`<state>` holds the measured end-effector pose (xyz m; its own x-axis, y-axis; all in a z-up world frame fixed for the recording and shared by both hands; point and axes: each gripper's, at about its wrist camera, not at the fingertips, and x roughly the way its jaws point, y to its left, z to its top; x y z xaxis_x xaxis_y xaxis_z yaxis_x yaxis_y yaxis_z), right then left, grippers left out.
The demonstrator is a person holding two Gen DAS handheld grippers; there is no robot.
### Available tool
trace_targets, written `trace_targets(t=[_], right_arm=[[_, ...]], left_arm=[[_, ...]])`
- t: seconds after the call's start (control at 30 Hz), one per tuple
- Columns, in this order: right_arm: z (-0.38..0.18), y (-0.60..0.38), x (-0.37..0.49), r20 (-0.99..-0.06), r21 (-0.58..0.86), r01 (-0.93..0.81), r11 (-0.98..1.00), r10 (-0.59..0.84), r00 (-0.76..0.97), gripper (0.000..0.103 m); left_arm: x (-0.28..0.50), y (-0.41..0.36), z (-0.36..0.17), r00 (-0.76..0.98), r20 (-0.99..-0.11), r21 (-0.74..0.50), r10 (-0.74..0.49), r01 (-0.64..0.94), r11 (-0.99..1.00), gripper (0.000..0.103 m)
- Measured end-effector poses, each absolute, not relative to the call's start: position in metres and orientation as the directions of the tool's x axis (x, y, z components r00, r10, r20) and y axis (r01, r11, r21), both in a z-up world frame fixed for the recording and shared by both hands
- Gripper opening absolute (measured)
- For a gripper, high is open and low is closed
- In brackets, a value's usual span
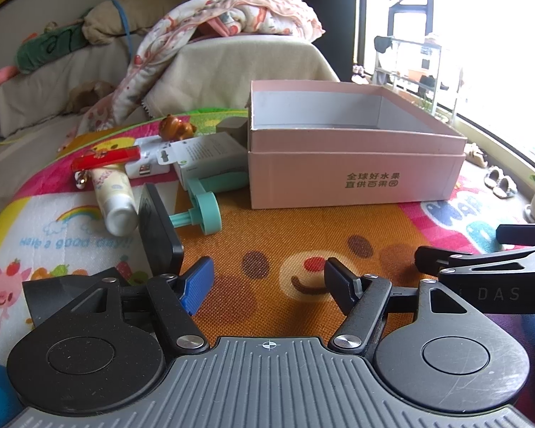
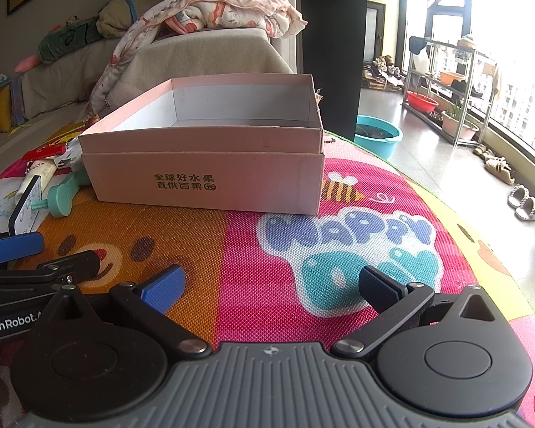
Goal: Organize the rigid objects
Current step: 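Grasp the black cylinder with the left tool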
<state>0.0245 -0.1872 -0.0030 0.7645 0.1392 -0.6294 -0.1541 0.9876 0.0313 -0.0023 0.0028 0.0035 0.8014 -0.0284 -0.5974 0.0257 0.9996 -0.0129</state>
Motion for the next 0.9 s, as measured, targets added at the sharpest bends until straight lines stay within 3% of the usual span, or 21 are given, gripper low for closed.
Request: trace_targets(t=[0.17,0.27,0.37,0.47,0.6,0.77,0.9], right_arm=[[-0.001,-0.19,0.029,-0.645,0.033,-0.194,0.98,0.169,0.745,0.103],[0.004,-0.197,0.033,-0.677,0.046,-0.251,0.967,0.215,0.704,0.103],[0.005,-0.195,0.032,-0.688,0.026,-0.278,0.96,0.219,0.692,0.103],[0.006,-0.193,0.035,-0.701,0.019,-0.276,0.961,0.21,0.681,0.103],[0.005,-0.193,0.034,-0.7,0.02,-0.278,0.96,0.212,0.682,0.103],[0.005,-0.193,0.034,-0.698,0.016,-0.278,0.96,0.21,0.684,0.103],[0.005,-0.193,0.033,-0.695,0.013,-0.277,0.961,0.208,0.688,0.103]], left_arm=[[-0.019,0.007,0.015,0.796,-0.572,-0.079,-0.197,0.185,0.98,0.072],[-0.051,0.022,0.034,0.848,-0.5,0.043,-0.174,0.225,0.973,0.072],[-0.064,0.061,0.055,0.893,-0.442,0.137,-0.087,0.163,0.977,0.072],[-0.054,0.107,0.065,0.863,-0.498,0.075,-0.083,0.138,0.988,0.072],[-0.044,0.147,0.056,0.776,-0.598,-0.092,-0.2,0.182,0.979,0.071],[-0.042,0.117,0.026,0.759,-0.633,0.056,-0.152,0.241,0.969,0.072],[-0.034,0.113,0.018,0.753,-0.632,0.012,-0.18,0.242,0.97,0.068]])
